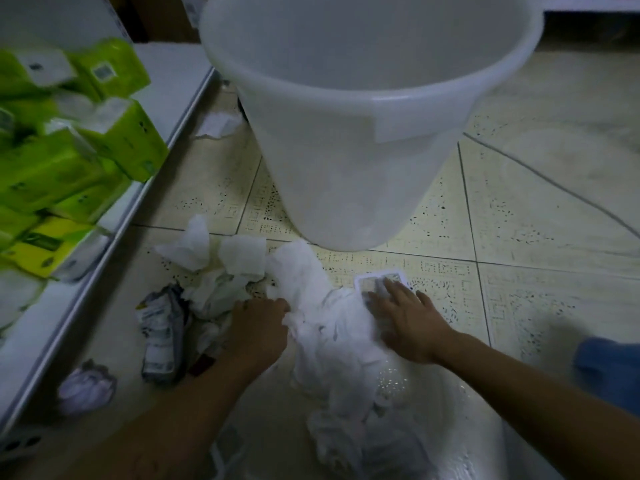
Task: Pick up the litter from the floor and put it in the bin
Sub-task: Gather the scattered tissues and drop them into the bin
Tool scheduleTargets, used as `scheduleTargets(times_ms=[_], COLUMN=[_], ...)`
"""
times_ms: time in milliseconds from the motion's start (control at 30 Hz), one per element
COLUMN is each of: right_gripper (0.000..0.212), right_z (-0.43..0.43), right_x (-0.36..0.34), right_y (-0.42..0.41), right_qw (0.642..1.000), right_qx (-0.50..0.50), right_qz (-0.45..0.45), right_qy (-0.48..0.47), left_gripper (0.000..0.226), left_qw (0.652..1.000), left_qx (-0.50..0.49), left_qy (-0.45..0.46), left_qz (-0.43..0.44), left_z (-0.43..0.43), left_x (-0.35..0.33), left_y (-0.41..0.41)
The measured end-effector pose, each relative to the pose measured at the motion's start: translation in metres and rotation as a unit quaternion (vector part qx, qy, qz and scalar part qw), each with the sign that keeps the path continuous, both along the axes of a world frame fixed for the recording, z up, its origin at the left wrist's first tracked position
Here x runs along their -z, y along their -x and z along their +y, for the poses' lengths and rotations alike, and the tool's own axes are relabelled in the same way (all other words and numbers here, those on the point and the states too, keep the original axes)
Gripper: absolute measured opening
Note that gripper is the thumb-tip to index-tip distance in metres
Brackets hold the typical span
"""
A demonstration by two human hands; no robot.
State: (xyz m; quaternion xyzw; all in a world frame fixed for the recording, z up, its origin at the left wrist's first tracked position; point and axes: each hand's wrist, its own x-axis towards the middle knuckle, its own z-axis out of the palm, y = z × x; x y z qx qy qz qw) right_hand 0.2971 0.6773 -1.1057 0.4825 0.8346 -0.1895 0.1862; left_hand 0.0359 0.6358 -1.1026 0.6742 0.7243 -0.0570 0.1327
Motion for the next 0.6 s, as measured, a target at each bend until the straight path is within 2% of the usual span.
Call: scheduleTargets(times_ms=[100, 167, 267, 400, 467, 533, 600], right_gripper=[0.075, 0.058, 0.039, 0.034, 0.03, 0.022, 0.016], right_z=[0.003, -0.001, -0.008, -0.011, -0.006, 0.002, 0.007], right_x=[0.009, 0.014, 0.016, 0.009, -0.001, -0.016, -0.036], right_y=[-0.003, -0.004, -0.006, -0.012, -0.02, -0.029, -0.037], right_qw=[1.0, 0.997, 0.992, 0.99, 0.992, 0.992, 0.985], right_qx=[0.006, 0.009, 0.04, 0.105, 0.103, 0.091, 0.09], right_qz=[-0.006, 0.014, 0.049, 0.087, 0.063, 0.015, -0.007], right_qy=[-0.016, -0.074, -0.112, -0.037, -0.022, -0.081, -0.145], left_gripper=[0.021, 0.016, 0.028, 0.018, 0.018, 0.021, 0.013], left_qw=[0.995, 0.984, 0.973, 0.97, 0.974, 0.978, 0.976], left_qx=[-0.034, -0.059, -0.064, -0.04, -0.017, 0.003, 0.005], left_qy=[-0.034, -0.044, -0.013, 0.029, 0.042, 0.03, -0.005], left_qz=[-0.086, -0.163, -0.222, -0.238, -0.221, -0.207, -0.218], left_z=[0.005, 0.01, 0.018, 0.026, 0.029, 0.034, 0.041], left_x=[-0.012, -0.024, -0.04, -0.057, -0.067, -0.083, -0.102], left_y=[-0.004, -0.005, -0.006, -0.004, 0.0, 0.003, 0.004])
